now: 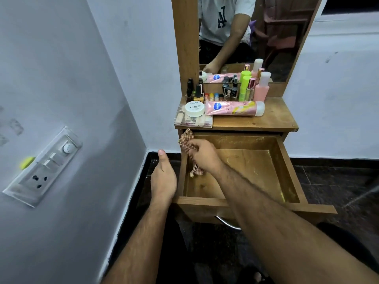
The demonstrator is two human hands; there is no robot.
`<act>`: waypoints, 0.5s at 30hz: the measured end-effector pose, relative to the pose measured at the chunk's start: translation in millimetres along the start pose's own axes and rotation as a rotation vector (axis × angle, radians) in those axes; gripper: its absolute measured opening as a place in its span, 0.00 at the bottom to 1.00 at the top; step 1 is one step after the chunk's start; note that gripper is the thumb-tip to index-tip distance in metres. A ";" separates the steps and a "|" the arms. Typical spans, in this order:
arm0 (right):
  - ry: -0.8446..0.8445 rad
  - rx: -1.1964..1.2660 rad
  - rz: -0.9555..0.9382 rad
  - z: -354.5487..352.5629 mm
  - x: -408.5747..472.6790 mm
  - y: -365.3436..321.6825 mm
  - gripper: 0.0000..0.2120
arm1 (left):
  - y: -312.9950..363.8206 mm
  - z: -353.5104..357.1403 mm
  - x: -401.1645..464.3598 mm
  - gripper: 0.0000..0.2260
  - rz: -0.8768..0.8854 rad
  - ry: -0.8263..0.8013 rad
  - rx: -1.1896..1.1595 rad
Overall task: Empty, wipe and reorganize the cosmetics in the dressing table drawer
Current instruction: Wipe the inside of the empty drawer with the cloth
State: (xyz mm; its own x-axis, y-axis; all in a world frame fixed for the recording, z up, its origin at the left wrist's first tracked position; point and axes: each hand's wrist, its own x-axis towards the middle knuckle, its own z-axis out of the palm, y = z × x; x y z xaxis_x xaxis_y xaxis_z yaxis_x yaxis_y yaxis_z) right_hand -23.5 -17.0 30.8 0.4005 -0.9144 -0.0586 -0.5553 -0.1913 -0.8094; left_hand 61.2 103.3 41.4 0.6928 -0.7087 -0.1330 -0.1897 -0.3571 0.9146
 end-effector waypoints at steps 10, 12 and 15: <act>-0.219 -0.538 -0.189 -7.9 8.9 -34.8 0.20 | 5.0 0.5 -8.5 0.33 0.077 0.072 -0.013; -0.329 -0.473 -0.188 -11.2 -10.1 -33.8 0.20 | 6.5 0.0 -12.9 0.30 0.134 0.095 0.011; -0.480 -0.290 -0.172 -15.7 -45.5 -22.8 0.16 | 6.0 2.4 -18.2 0.27 0.242 0.166 0.057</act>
State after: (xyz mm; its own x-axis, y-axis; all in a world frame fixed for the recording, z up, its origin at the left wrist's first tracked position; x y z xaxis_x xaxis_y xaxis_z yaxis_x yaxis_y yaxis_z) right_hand -40.4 23.4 61.1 0.7504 -0.6105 -0.2533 -0.6026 -0.4745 -0.6417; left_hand 45.8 112.6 48.4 0.7262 -0.6699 0.1544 -0.3982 -0.2269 0.8888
